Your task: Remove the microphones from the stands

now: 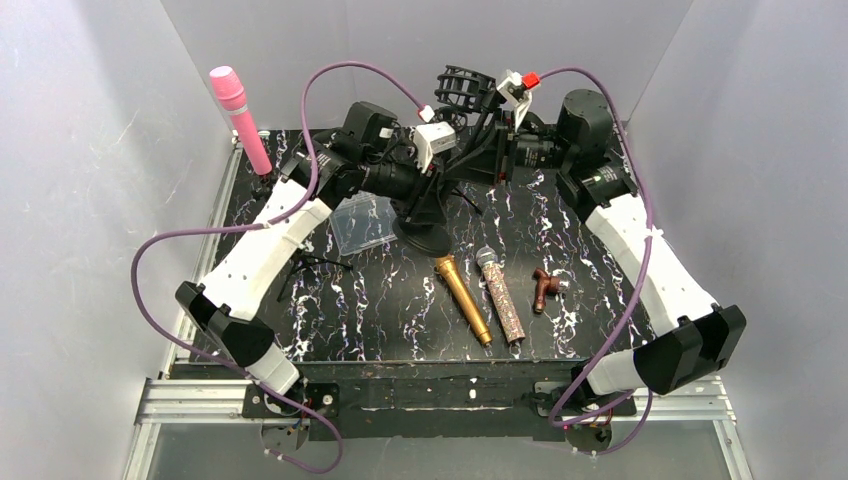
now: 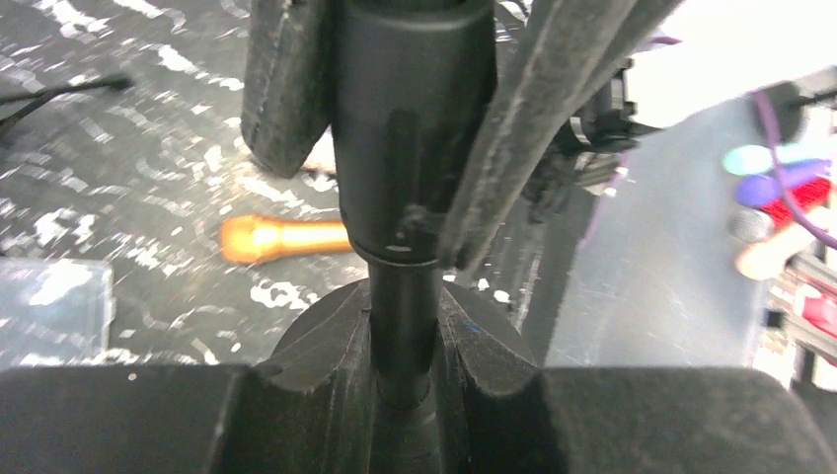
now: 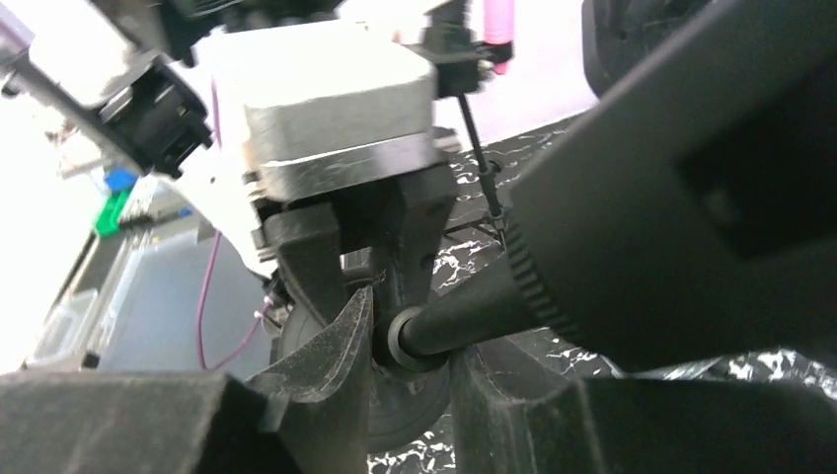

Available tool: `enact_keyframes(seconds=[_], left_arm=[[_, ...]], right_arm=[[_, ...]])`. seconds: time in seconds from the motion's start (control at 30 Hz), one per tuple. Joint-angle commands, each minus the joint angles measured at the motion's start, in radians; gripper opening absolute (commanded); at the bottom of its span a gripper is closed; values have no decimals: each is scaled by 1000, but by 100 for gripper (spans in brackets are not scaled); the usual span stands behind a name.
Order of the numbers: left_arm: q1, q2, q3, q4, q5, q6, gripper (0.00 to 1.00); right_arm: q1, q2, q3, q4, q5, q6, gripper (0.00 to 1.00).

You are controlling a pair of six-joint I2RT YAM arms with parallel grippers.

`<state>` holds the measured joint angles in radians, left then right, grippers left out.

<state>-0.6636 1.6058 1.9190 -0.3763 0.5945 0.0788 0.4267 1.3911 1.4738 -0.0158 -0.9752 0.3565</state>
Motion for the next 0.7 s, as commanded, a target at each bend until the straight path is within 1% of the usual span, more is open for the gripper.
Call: enact_keyframes(seconds=[0.0,0.07,0.17,0.23,0.3,0.43,0.5,0.57,0.63,0.67], left_arm=[[60,-108,-21,94,367,8,0],[71,-118,-40,125,458,-10,0],[78,-128,-65,177,550,-38,0],[79,-130,-74,208,594,-61,0],[80,-132,-82,241,619,-94,0],[81,-138,-95,295,633,-149,0],[81,-139,-98,298,622,-152,0],[81,-139,-95,279,582,-142,0],[81,-137,-77,225,513,-105,0],[81,-134,-68,202,451,-87,0]], right_arm=[[-26,-18,105,-165,-264,-277,20],[-31,-10,146,-268,-291,-379,28],[-34,2,203,-409,-281,-505,40],[-38,8,233,-489,-252,-572,45],[-42,6,242,-527,-216,-609,48],[-50,-20,203,-499,-128,-610,51],[-55,-39,161,-461,-123,-580,52],[-56,-68,123,-426,-125,-545,52],[-56,-97,89,-390,-104,-491,53],[-56,-111,75,-372,-88,-452,54]])
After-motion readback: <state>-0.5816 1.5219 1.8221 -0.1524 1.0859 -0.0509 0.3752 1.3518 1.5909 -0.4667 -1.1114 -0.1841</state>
